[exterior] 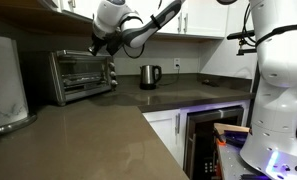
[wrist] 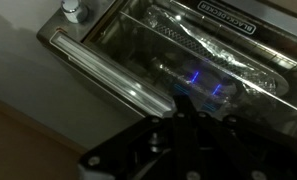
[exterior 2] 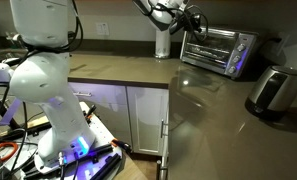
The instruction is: Open the door of the mini oven
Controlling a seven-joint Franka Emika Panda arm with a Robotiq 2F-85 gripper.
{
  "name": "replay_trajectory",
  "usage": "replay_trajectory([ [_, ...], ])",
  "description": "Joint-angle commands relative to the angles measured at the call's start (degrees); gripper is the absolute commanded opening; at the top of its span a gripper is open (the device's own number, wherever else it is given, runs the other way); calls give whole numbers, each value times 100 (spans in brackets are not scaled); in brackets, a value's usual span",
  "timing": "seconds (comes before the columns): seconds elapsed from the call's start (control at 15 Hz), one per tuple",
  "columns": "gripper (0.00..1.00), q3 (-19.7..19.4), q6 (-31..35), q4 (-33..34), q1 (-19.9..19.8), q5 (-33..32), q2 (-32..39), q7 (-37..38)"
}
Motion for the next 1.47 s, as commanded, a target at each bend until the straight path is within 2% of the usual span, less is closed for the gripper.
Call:
replay_trajectory([
  [0.0, 0, -66, 166, 283, -29, -190, -55, 274],
  [0.2, 0, -105, 454, 709, -58, -49, 131, 832],
  [0.4, 0, -201, 586, 973, -9, -168, 287, 1405],
  [0.6, 0, -276, 576, 1014, 34, -333, 405, 1736],
  [0.93, 0, -245, 741, 1059, 20, -252, 736, 2481],
  [1.2, 0, -217, 839, 1023, 4, -159, 823, 2758],
  [1.4, 0, -176, 770, 860, 0, -51, 738, 2684],
])
